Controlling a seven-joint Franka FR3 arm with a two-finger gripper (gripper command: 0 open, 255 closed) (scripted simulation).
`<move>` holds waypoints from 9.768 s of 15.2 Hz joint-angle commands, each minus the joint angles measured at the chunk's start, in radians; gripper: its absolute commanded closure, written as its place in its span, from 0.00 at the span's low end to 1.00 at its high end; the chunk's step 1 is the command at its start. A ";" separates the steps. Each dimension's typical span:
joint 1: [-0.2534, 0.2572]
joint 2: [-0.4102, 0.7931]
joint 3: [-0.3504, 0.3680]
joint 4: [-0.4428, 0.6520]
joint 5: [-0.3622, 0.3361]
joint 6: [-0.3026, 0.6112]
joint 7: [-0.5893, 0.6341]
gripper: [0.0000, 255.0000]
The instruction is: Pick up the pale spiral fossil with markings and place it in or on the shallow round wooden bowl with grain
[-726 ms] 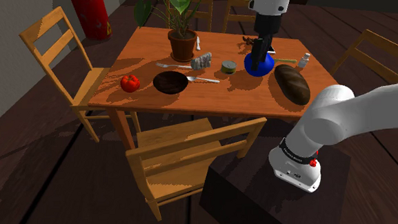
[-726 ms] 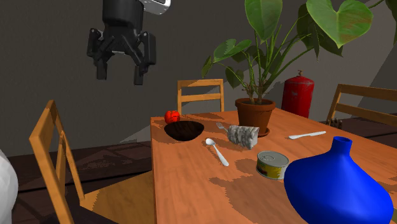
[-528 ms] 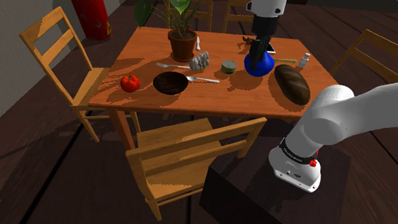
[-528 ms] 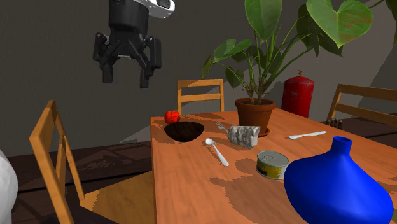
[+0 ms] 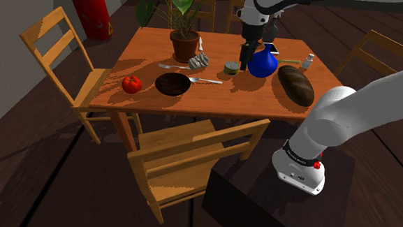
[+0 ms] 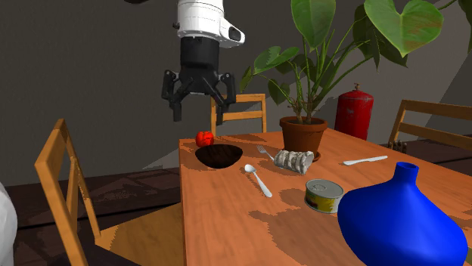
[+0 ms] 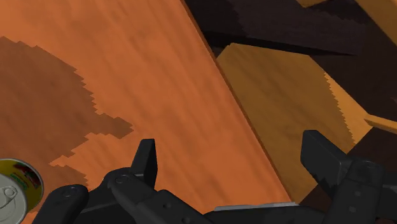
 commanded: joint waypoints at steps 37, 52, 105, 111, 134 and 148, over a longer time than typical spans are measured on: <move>-0.103 1.055 -0.102 0.731 0.016 0.537 -0.430 0.00; -0.103 1.055 -0.102 0.731 0.016 0.537 -0.430 1.00; -0.776 1.454 0.438 1.327 0.909 0.040 -0.940 1.00; -0.778 1.352 0.454 1.193 0.938 0.083 -0.953 1.00; -0.676 0.920 0.646 0.476 1.282 0.483 -1.144 1.00; -0.660 1.046 0.639 0.480 1.311 0.545 -1.266 1.00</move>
